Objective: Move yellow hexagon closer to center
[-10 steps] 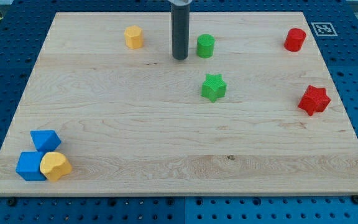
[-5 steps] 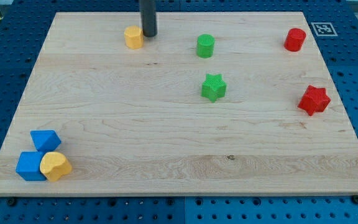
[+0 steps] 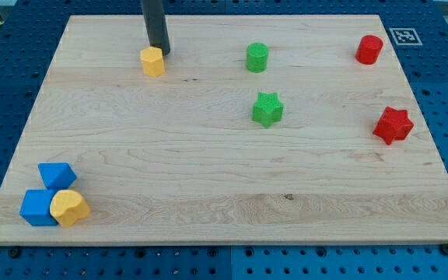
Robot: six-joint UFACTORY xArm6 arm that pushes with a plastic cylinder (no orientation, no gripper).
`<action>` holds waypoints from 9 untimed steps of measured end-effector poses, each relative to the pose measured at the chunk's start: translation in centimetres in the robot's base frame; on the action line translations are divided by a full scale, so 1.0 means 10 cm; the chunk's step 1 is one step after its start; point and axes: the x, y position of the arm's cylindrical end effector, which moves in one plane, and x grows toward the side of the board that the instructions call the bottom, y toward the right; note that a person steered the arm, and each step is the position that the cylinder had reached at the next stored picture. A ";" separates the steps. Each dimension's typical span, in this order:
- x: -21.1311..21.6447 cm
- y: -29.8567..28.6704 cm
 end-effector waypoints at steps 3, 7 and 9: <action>0.19 -0.11; 0.60 -0.04; 0.75 -0.04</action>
